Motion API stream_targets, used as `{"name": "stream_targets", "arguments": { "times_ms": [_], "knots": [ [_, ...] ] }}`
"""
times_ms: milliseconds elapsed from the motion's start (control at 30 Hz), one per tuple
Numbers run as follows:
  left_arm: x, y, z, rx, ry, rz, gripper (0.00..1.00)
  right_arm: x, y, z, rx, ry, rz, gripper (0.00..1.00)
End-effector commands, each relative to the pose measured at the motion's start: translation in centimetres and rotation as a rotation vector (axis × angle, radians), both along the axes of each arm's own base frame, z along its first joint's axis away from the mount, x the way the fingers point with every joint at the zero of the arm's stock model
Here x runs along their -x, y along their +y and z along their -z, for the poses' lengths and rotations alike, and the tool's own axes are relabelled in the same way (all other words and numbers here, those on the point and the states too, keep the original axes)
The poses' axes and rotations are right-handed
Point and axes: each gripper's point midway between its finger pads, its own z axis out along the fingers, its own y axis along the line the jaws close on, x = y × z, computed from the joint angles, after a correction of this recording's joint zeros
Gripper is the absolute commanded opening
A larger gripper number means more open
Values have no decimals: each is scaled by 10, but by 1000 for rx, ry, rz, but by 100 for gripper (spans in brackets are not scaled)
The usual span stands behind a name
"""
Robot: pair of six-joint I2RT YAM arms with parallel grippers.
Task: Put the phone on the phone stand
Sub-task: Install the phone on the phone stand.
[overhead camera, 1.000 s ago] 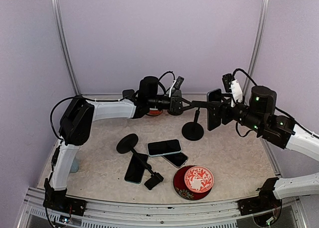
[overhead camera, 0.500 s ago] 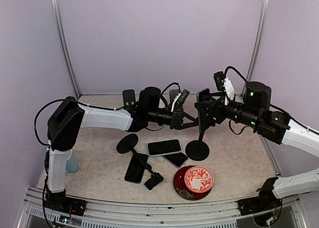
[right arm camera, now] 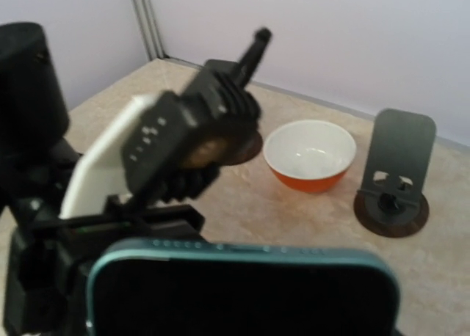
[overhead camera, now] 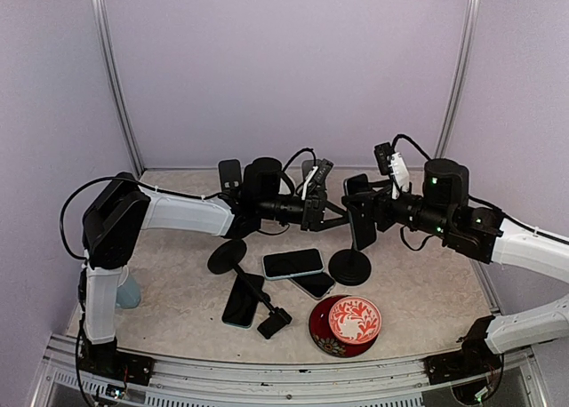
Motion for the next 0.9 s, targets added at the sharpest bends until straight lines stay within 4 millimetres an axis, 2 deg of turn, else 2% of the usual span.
{"name": "stream_targets", "arguments": {
  "times_ms": [0,133,300,733,867],
  "knots": [
    [8,4,-29,48,-45,36,0,-16,-21,-8,-23,-41,145,0],
    [9,5,-31,45,-48,39,0,-21,-36,-8,-21,-56,233,0],
    [11,9,-38,55,-56,36,0,-28,-47,1,4,-49,303,0],
    [15,17,-53,71,-45,16,0,-35,-55,29,103,-37,360,0],
    [14,16,-56,74,-42,10,0,-32,-43,31,88,-16,295,0]
  ]
}}
